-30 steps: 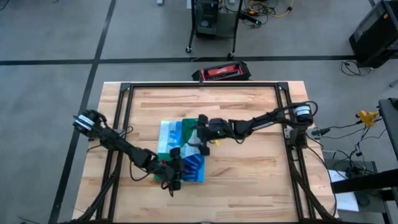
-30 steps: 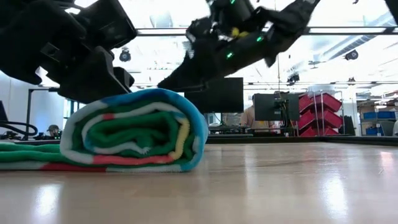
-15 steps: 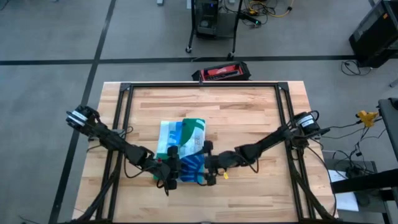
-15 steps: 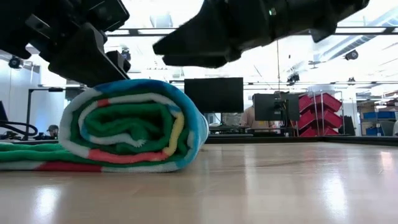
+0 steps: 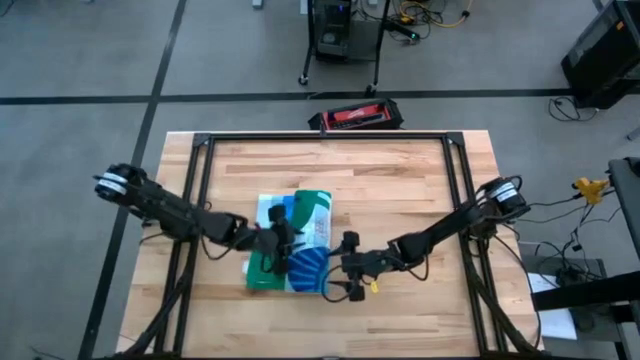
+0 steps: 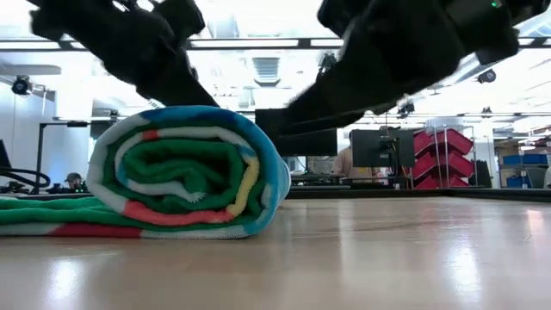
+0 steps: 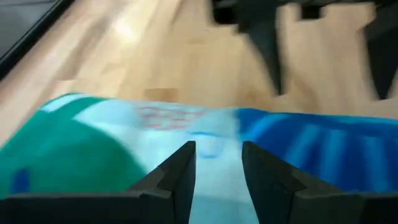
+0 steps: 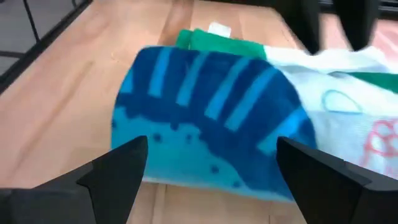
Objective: Roll towel
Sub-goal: Roll the green towel
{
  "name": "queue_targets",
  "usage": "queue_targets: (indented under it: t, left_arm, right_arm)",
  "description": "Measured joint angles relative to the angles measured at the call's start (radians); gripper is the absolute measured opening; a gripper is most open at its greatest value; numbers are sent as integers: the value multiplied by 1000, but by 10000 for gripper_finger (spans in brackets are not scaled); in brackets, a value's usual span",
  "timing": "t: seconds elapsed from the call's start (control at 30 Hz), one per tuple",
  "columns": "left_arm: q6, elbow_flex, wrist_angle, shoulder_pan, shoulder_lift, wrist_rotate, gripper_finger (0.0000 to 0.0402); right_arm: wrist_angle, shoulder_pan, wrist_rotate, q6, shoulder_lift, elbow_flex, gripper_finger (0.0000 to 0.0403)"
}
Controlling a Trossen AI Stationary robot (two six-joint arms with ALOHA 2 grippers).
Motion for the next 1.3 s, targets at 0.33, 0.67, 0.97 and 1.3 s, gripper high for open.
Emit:
queue_targets:
  t: [0.33, 0.67, 0.97, 1.3]
  left_arm:
    - [27, -48, -7, 94, -31, 166, 175]
    - [22, -226, 259, 94, -18, 162, 192]
    - [-72, -330, 312, 94, -6, 161, 164]
    - [-67, -361, 617, 94, 174, 137, 147]
  right_arm:
    - [-31, -143, -79, 3, 31, -73, 339]
    - [33, -225, -131, -63, 119, -64, 339]
    - [141, -240, -180, -63, 184, -59, 339]
    - [124, -245, -171, -137, 183, 5, 339]
